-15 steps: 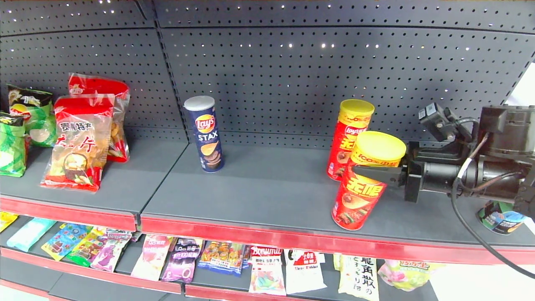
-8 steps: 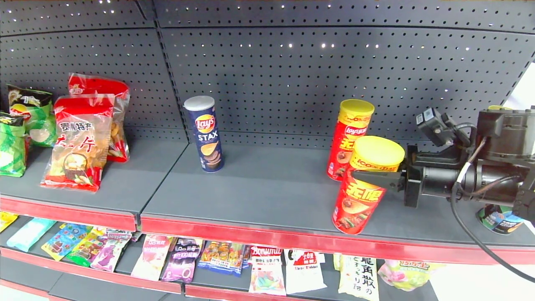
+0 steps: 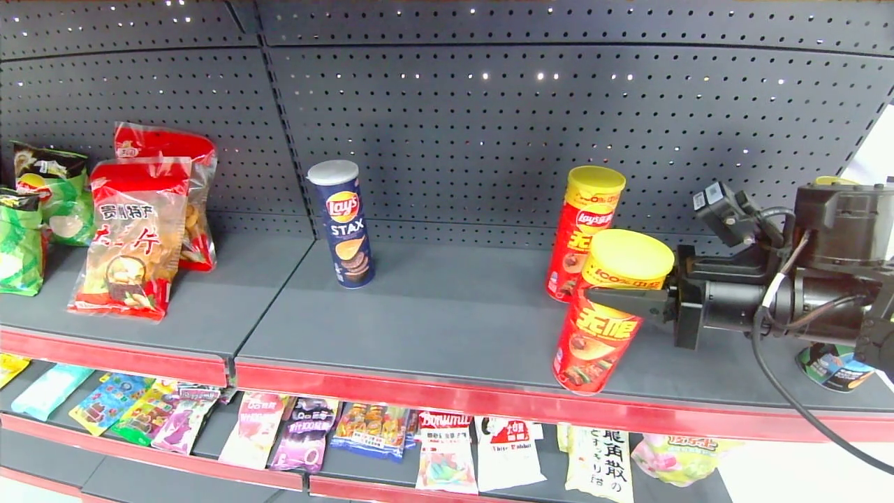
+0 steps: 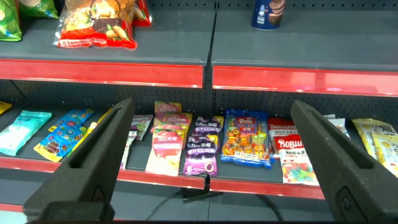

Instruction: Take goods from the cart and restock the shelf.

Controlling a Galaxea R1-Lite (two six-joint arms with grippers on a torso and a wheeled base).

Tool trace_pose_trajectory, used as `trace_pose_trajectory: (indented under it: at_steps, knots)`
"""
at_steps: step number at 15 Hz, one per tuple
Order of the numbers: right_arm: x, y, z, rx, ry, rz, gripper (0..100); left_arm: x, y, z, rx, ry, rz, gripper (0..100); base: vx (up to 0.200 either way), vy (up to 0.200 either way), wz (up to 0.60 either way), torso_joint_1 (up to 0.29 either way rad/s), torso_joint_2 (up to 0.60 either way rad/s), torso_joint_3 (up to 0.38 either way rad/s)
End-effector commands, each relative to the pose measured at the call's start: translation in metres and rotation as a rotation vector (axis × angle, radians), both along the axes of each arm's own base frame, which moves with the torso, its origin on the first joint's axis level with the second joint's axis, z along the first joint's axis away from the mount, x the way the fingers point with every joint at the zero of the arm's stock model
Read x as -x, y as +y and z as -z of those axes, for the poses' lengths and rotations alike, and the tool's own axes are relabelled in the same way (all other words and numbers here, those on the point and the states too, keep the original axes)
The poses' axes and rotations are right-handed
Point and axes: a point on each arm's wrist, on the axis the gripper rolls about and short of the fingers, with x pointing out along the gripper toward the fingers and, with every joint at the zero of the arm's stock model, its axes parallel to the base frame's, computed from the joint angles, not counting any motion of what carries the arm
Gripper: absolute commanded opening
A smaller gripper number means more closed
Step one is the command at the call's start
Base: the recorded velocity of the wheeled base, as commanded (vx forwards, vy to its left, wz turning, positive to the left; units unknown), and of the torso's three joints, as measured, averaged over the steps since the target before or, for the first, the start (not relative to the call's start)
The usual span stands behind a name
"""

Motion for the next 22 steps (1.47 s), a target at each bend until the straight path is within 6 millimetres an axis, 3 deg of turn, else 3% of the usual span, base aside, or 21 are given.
trace_pose_trajectory:
  at_steps: [1, 22]
  knots:
    - [0.0009, 0.0032, -0.0001, -0.001, 0.001, -0.012, 0, 0.0, 0.0, 0.0, 0.0, 0.0, -0.003, 100, 0.0, 0.0, 0.0, 0.0, 0.0, 0.0]
    - [0.0068, 0.0054, 0.0058, 0.006, 0.024, -0.018, 0, 0.0, 0.0, 0.0, 0.0, 0.0, 0.0, 100, 0.0, 0.0, 0.0, 0.0, 0.0, 0.0]
